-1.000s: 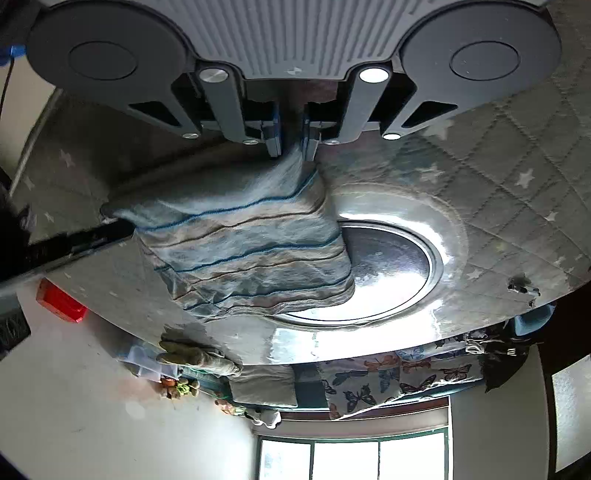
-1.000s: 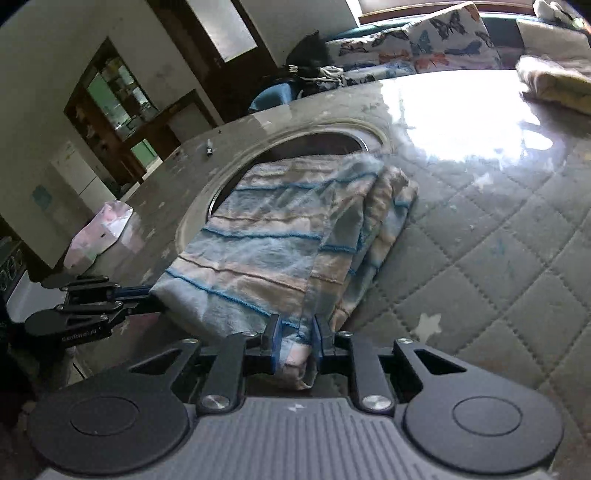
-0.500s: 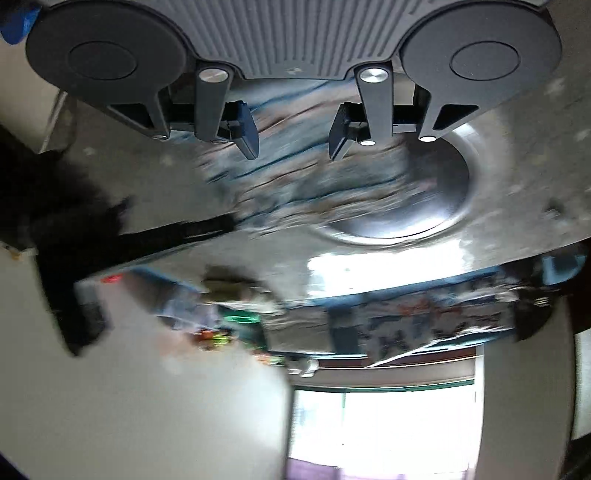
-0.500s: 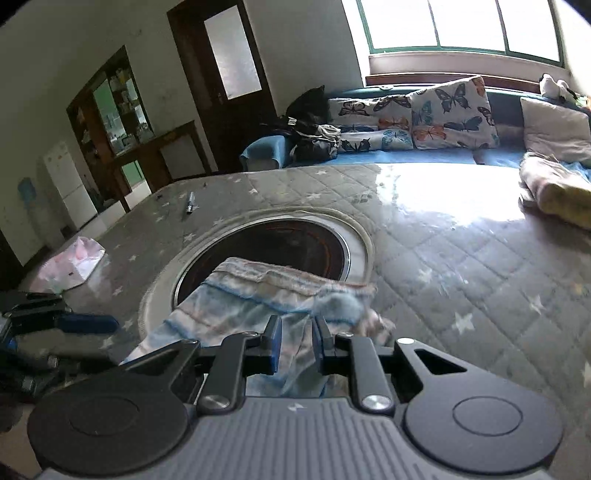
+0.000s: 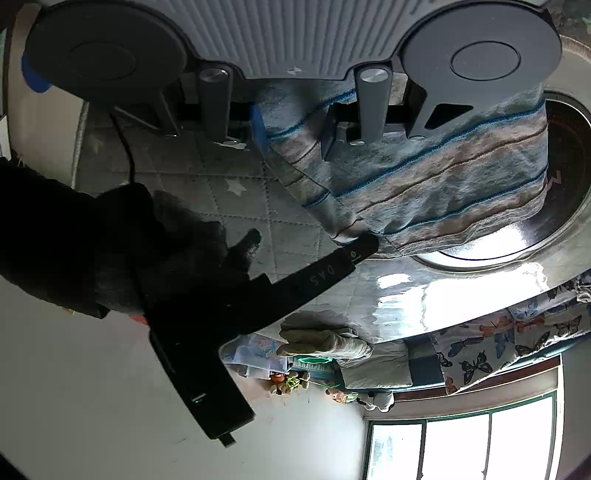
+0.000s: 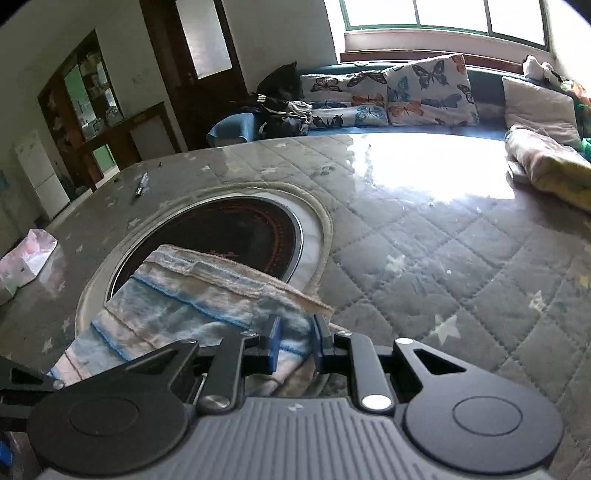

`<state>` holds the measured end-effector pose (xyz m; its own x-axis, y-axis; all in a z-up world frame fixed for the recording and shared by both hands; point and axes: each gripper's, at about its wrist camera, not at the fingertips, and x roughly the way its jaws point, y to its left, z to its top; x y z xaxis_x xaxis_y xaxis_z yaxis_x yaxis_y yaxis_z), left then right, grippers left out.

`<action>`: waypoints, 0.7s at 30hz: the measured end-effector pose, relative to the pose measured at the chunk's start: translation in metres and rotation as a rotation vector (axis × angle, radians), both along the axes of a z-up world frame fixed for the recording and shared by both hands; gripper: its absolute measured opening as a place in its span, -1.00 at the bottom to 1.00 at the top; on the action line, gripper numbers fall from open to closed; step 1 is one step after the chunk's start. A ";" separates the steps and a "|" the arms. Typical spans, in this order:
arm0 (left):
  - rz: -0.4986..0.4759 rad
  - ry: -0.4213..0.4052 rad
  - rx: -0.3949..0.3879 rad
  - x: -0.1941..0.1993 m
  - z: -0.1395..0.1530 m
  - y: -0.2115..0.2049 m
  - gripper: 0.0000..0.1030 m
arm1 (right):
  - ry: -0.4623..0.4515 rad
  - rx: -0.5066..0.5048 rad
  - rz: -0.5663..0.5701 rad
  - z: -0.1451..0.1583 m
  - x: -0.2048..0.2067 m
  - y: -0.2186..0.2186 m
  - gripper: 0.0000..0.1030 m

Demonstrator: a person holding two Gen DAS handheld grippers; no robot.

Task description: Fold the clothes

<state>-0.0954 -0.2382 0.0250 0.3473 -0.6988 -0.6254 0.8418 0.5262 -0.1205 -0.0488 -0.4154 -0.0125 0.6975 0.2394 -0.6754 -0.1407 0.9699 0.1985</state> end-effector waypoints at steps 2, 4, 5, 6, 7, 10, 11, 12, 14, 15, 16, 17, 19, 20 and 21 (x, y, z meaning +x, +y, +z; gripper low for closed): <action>-0.004 0.000 -0.007 0.000 0.001 0.003 -0.35 | -0.016 -0.014 0.006 0.008 0.000 0.003 -0.66; -0.001 0.003 -0.012 -0.004 0.001 0.004 -0.35 | -0.031 -0.011 0.029 0.017 0.000 0.009 -0.66; -0.001 0.005 -0.016 -0.005 0.001 0.005 -0.35 | -0.036 -0.011 0.048 0.021 0.001 0.013 -0.66; -0.002 0.008 -0.021 -0.005 0.001 0.006 -0.35 | -0.040 -0.013 0.067 0.024 0.002 0.019 -0.66; -0.002 0.010 -0.025 -0.005 0.000 0.007 -0.35 | -0.040 -0.018 0.088 0.025 0.005 0.024 -0.67; -0.001 0.018 -0.025 -0.005 -0.002 0.009 -0.35 | -0.013 -0.042 0.129 0.020 0.018 0.041 -0.67; 0.000 0.020 -0.025 -0.005 -0.002 0.009 -0.34 | 0.002 -0.043 0.121 0.016 0.023 0.041 -0.67; 0.000 0.022 -0.026 -0.005 -0.002 0.010 -0.32 | 0.018 -0.043 0.113 0.011 0.028 0.042 -0.68; 0.009 0.022 -0.033 -0.002 0.001 0.016 -0.31 | 0.033 -0.030 0.091 0.006 0.035 0.039 -0.69; 0.022 0.013 -0.035 0.001 0.004 0.020 -0.31 | 0.033 -0.023 0.081 0.006 0.036 0.037 -0.69; 0.035 0.003 -0.036 0.005 0.007 0.023 -0.31 | 0.024 -0.020 0.076 0.009 0.034 0.036 -0.68; 0.050 -0.006 -0.039 0.008 0.011 0.027 -0.31 | 0.015 -0.018 0.072 0.011 0.033 0.035 -0.67; 0.094 -0.021 -0.047 0.021 0.017 0.037 -0.31 | 0.000 -0.011 0.075 0.018 0.028 0.034 -0.67; 0.120 -0.027 -0.050 0.029 0.020 0.041 -0.31 | -0.005 -0.010 0.081 0.020 0.026 0.034 -0.67; 0.149 -0.031 -0.050 0.037 0.023 0.045 -0.31 | -0.009 -0.013 0.092 0.022 0.025 0.036 -0.67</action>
<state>-0.0584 -0.1928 0.0478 0.4677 -0.6684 -0.5784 0.7588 0.6392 -0.1250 -0.0242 -0.3791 0.0100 0.6790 0.2941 -0.6727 -0.2310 0.9553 0.1844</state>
